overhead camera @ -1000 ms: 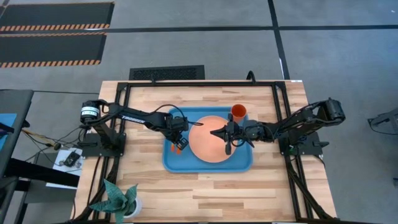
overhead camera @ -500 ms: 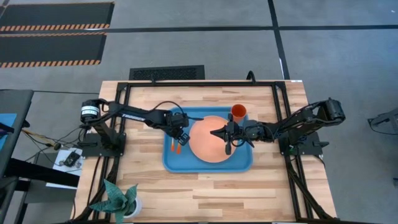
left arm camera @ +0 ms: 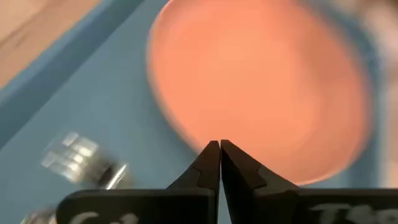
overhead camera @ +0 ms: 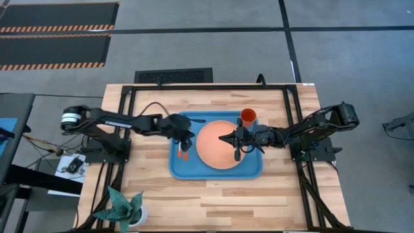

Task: Pick and place plate/cup/fork/spoon on tray
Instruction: Return to Home Position

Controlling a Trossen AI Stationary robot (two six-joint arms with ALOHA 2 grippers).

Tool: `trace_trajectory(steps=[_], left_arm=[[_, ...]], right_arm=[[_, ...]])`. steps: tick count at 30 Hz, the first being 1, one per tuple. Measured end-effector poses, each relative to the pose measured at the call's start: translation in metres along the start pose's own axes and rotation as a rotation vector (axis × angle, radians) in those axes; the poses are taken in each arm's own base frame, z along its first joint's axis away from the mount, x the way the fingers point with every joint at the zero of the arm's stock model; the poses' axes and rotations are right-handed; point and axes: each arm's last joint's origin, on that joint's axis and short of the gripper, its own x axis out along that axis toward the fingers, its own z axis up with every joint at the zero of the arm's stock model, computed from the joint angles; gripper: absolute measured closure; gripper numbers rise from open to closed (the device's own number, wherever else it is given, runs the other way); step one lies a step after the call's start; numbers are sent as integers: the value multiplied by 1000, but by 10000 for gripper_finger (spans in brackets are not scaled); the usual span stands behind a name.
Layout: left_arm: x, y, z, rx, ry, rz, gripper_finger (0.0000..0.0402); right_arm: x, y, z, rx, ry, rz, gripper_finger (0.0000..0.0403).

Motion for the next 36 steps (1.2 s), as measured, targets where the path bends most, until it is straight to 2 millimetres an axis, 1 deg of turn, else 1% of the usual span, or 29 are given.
trace_trajectory(steps=[4, 8, 12, 18, 22, 25, 27, 31, 36], left_arm=[[-17, 3, -10, 88, -145, -131, 401], [-38, 4, -21, 194, -266, -220, 401], [-57, 8, -33, 278, -359, -250, 401], [-76, 23, -59, 316, -499, -271, 401], [-87, 31, -78, 337, -579, -303, 401], [-96, 36, -87, 355, -661, -335, 401], [-101, 38, -92, 360, -703, -344, 401], [-108, 44, -103, 358, -773, -356, 401], [-113, 50, -115, 352, -776, -342, 401]], right_arm=[[-1, 5, 0, -9, 0, 17, 397], [-3, 12, 0, -33, 3, 49, 397], [-10, 17, 10, -78, -34, 72, 397], [-28, 11, 29, -112, -50, 85, 398], [-38, 7, 36, -126, -35, 123, 400], [-44, 4, 39, -142, -27, 118, 399], [-50, 1, 37, -145, -42, 108, 398], [-68, -6, 24, -139, -57, 97, 400], [-93, -20, 12, -81, -109, 116, 400]])
